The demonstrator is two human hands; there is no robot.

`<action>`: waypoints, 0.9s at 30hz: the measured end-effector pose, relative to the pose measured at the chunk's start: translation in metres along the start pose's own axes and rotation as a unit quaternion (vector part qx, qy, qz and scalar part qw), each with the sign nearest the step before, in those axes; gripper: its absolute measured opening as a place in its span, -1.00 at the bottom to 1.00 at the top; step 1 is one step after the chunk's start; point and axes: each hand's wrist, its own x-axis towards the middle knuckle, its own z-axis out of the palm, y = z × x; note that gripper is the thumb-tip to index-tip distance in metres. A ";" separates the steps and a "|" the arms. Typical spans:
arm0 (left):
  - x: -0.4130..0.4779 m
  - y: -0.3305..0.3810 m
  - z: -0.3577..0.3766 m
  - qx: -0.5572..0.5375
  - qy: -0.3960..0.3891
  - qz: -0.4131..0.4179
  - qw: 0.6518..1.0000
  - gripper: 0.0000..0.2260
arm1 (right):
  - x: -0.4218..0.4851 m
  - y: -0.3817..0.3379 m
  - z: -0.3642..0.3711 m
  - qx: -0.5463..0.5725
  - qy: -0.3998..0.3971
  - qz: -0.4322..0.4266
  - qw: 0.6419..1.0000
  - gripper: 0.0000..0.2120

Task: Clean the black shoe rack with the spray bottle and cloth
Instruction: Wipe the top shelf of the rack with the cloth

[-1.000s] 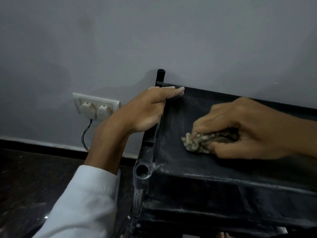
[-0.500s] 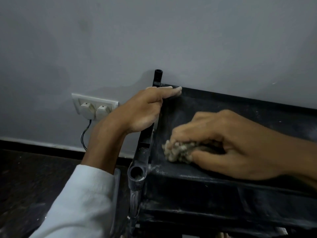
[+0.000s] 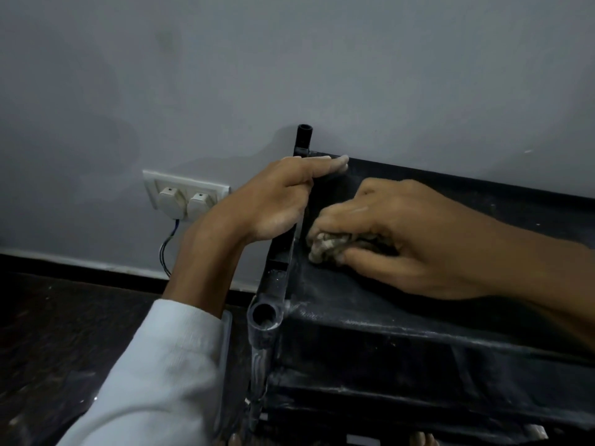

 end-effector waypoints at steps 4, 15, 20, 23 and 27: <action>0.004 -0.003 0.000 0.050 0.009 -0.008 0.999 -0.53 | -0.021 -0.012 0.001 0.059 0.008 -0.062 0.996 -0.77; 0.002 -0.004 -0.002 0.052 0.017 -0.020 0.998 -0.58 | 0.007 0.009 0.003 -0.001 0.000 -0.008 1.000 -0.88; 0.004 -0.003 -0.003 0.064 0.010 -0.028 0.997 -0.51 | 0.001 -0.005 -0.004 0.105 -0.049 -0.026 0.993 -0.80; 0.005 -0.004 -0.002 0.062 0.011 -0.021 0.998 -0.52 | -0.008 -0.013 -0.008 0.111 -0.057 -0.046 0.991 -0.75; 0.005 -0.005 -0.002 0.050 0.007 -0.021 0.998 -0.52 | -0.027 -0.009 -0.002 0.047 -0.017 0.043 0.998 -0.73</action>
